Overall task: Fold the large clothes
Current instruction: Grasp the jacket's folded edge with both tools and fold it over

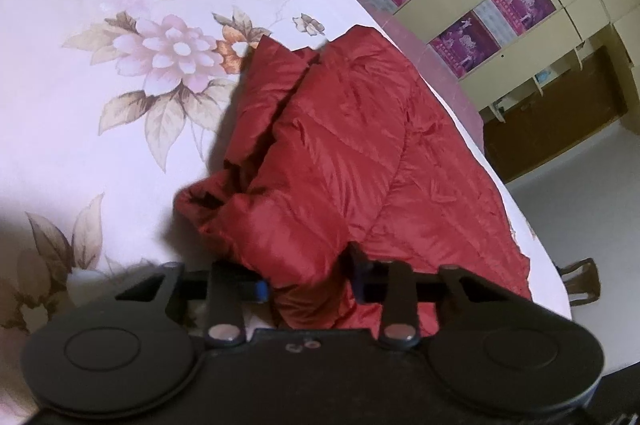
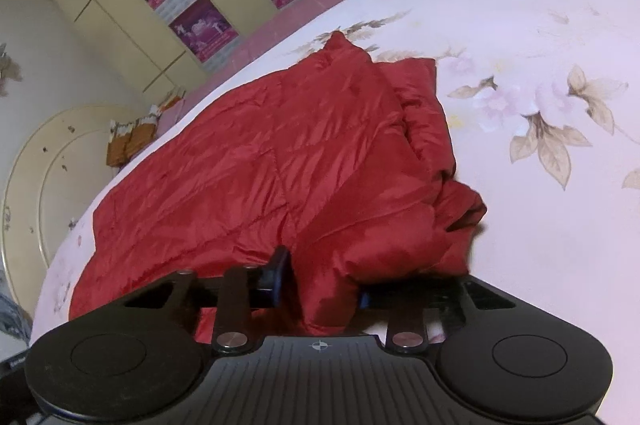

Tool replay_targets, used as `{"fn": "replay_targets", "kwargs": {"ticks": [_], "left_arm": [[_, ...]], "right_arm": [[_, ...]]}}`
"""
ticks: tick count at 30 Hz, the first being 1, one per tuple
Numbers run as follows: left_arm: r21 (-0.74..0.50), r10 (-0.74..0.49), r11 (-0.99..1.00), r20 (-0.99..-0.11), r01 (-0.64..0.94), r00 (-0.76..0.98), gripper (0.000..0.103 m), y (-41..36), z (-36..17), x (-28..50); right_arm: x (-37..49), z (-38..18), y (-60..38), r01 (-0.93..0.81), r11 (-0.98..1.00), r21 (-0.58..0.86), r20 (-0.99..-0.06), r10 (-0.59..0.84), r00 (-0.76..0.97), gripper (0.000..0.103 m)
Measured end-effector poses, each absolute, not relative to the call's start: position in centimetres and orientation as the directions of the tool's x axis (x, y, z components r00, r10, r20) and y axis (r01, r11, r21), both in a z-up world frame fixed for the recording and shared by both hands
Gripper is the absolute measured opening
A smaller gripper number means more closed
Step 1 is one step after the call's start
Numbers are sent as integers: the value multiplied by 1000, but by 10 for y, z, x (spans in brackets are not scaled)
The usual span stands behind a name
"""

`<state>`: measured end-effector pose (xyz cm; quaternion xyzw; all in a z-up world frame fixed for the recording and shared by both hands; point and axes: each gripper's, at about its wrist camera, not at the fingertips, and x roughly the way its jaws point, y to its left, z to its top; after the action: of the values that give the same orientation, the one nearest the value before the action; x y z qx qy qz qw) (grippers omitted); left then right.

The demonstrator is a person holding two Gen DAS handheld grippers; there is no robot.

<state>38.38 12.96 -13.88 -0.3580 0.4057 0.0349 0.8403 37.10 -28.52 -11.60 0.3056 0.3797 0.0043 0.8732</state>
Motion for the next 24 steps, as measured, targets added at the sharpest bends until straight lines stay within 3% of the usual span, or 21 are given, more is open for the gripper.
{"fn": "replay_targets", "kwargs": {"ticks": [2,5,24], "left_arm": [[-553,-218,759,-713,-343,666,20,128,-132,383],[-525,-206,786,-721,-326,662,17,125,-119,375],[-467,-246,852,-756,-236,606,17,140,-106,215]], "right_arm": [[371,-111,-285,204,826,526,-659,245,711,20],[364,-101,-285,185,832,523,-653,252,714,19],[201,-84,-268,182,853,489,-694,253,674,19]]}}
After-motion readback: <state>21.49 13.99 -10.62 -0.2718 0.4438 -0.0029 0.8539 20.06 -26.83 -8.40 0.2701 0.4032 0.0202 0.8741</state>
